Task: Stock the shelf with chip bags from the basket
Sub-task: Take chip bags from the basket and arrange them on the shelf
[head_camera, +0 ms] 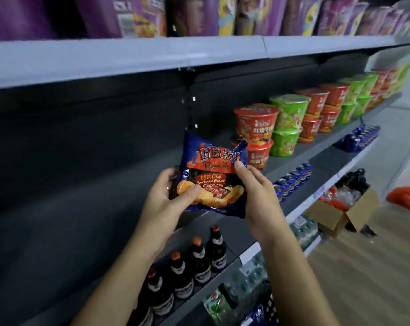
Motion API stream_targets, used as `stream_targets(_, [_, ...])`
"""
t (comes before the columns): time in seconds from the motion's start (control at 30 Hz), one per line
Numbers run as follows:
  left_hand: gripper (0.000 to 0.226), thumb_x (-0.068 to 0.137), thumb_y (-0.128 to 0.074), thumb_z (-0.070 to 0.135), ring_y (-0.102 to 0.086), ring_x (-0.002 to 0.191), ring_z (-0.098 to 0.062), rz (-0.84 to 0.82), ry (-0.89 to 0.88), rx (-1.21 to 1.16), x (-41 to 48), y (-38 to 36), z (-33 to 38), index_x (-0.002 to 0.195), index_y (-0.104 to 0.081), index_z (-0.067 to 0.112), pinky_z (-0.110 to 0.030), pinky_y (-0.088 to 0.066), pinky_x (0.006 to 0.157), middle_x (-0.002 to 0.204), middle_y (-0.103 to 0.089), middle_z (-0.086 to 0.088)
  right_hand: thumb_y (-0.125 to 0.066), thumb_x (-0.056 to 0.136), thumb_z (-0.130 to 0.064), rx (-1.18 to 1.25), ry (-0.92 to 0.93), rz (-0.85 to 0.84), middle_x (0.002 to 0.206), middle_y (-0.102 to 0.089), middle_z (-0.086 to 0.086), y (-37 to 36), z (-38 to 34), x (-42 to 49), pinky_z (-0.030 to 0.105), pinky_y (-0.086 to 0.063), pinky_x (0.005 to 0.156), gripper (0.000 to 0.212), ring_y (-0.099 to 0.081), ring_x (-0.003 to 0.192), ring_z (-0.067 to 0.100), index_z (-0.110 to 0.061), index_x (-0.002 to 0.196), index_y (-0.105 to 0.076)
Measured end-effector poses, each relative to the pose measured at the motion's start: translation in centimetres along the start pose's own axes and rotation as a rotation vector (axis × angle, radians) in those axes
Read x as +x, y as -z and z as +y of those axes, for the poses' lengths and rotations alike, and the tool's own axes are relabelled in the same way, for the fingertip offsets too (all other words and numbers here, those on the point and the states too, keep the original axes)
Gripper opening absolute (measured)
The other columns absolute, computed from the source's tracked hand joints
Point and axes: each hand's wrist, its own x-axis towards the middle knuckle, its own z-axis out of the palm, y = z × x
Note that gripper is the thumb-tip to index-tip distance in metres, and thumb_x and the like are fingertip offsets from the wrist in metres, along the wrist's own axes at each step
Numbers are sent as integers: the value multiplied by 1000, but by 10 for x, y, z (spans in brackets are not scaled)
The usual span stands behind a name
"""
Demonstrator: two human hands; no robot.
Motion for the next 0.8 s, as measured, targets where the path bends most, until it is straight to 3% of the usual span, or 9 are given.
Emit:
stream_targets(0.13, [50, 69, -75, 33, -71, 98, -10, 194, -57, 18, -22, 75, 24, 116, -59, 29, -31, -55, 82, 104, -73, 11, -65, 95, -37, -55, -2, -139, 109, -77, 11, -83, 12, -3, 54, -55, 97, 34, -74, 102, 31, -11, 117, -68])
stream_targets(0.33, [39, 80, -75, 19, -70, 100, -10, 433, -92, 51, -76, 188, 44, 113, -60, 33, -24, -55, 76, 105, -73, 11, -65, 95, -35, -74, -58, -362, 103, -78, 9, -205, 47, -32, 50, -57, 95, 27, -75, 99, 30, -12, 108, -71])
stream_targets(0.43, [45, 73, -75, 28, -70, 99, -8, 538, -84, 52, -106, 229, 52, 115, -59, 33, -24, -54, 79, 105, -73, 11, -66, 94, -37, -76, -94, -447, 104, -78, 9, -251, 67, -52, 52, -55, 99, 30, -74, 100, 29, -12, 111, -71])
stream_targets(0.67, [44, 85, -74, 17, -69, 103, -9, 691, -35, 63, -158, 290, 54, 123, -57, 32, -29, -55, 83, 115, -70, 7, -65, 96, -33, -73, -163, -589, 103, -78, 10, -317, 99, -92, 44, -59, 90, 26, -75, 98, 30, -11, 109, -70])
stream_targets(0.8, [35, 88, -72, 15, -68, 100, -4, 699, -43, 140, -175, 306, 50, 113, -60, 35, -19, -53, 77, 107, -72, 13, -64, 97, -33, -117, -170, -621, 102, -78, 8, -334, 112, -103, 44, -58, 91, 26, -75, 97, 27, -13, 110, -72])
